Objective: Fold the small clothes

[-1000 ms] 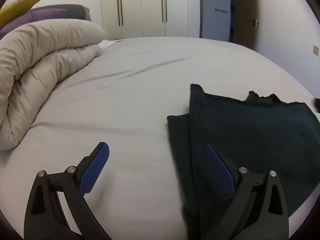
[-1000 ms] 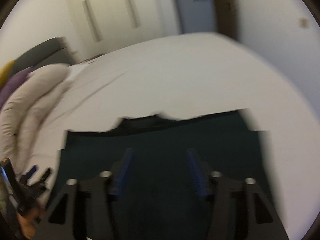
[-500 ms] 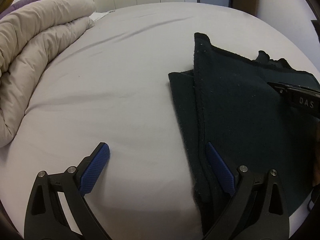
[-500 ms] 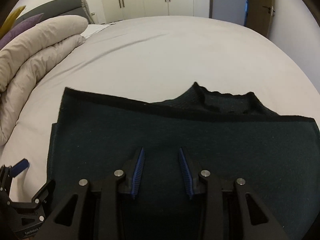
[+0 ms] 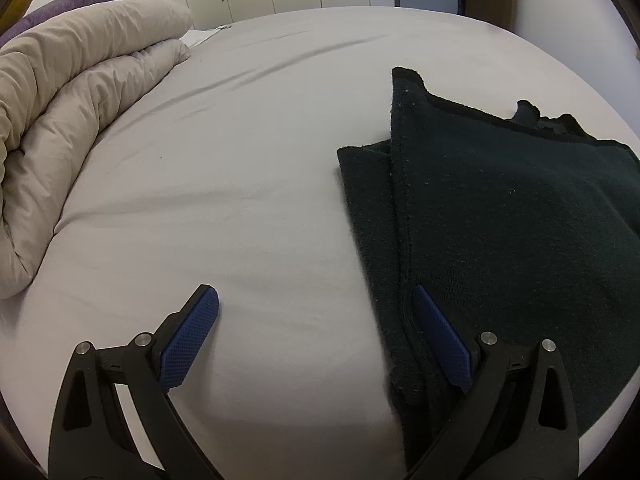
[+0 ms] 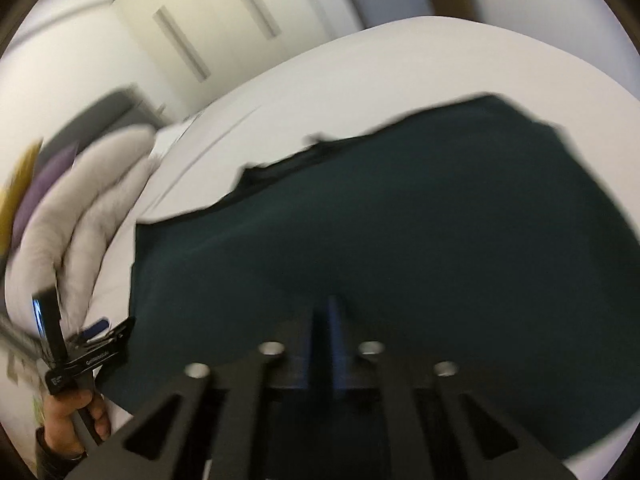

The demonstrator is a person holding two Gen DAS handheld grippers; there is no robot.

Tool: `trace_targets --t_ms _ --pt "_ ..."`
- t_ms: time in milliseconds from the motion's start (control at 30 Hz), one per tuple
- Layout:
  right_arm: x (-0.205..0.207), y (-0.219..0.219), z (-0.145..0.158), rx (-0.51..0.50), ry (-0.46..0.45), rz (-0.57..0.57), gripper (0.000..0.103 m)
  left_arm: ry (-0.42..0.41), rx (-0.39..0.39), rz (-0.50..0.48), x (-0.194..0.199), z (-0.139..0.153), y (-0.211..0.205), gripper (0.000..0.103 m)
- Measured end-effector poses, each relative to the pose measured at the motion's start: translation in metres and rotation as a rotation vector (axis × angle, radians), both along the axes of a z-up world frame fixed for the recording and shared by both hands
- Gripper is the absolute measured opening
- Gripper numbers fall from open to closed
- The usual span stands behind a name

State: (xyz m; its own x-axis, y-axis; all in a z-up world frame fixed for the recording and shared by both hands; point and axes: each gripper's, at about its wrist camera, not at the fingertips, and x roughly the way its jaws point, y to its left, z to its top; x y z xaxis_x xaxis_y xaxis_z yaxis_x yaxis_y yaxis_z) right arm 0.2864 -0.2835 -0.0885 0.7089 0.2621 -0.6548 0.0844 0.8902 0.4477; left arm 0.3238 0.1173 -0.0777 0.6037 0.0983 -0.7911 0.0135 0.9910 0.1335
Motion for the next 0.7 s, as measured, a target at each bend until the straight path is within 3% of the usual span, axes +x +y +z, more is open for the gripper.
trace_targets --t_ms 67,100,200,300,367,400,500,600,700 --pt "-0.02 -0.031 -0.001 0.047 -0.018 -0.097 0.007 0.001 -0.002 0.001 0.0 0.0 0.0 0.1" --pt "-0.031 -0.047 -0.001 0.036 -0.009 -0.155 0.016 0.001 -0.002 0.001 0.0 0.0 0.001 0.1" --pt "-0.062 -0.093 -0.006 0.141 -0.043 -0.296 0.015 0.001 -0.004 0.001 0.0 0.0 0.001 0.1" --pt "-0.082 -0.117 0.0 0.116 -0.045 -0.429 0.019 0.0 -0.003 0.001 0.001 -0.001 0.001 0.1" --pt "-0.09 -0.119 0.012 0.113 -0.055 -0.497 0.029 0.001 -0.004 0.001 0.001 0.0 0.001 0.1" --pt "-0.089 -0.114 0.02 0.106 -0.078 -0.491 0.04 0.001 -0.003 0.001 0.001 0.0 0.001 0.1" --pt "-0.076 -0.082 0.045 0.079 -0.151 -0.381 0.044 -0.001 -0.002 0.001 0.001 -0.001 0.002 0.1" --pt "-0.05 -0.045 0.057 0.123 -0.184 -0.233 0.051 -0.001 -0.001 0.002 0.0 -0.001 0.002 0.1" --pt "-0.017 -0.006 0.057 0.171 -0.183 -0.097 0.052 0.0 -0.003 0.002 0.001 -0.001 0.002 0.1"
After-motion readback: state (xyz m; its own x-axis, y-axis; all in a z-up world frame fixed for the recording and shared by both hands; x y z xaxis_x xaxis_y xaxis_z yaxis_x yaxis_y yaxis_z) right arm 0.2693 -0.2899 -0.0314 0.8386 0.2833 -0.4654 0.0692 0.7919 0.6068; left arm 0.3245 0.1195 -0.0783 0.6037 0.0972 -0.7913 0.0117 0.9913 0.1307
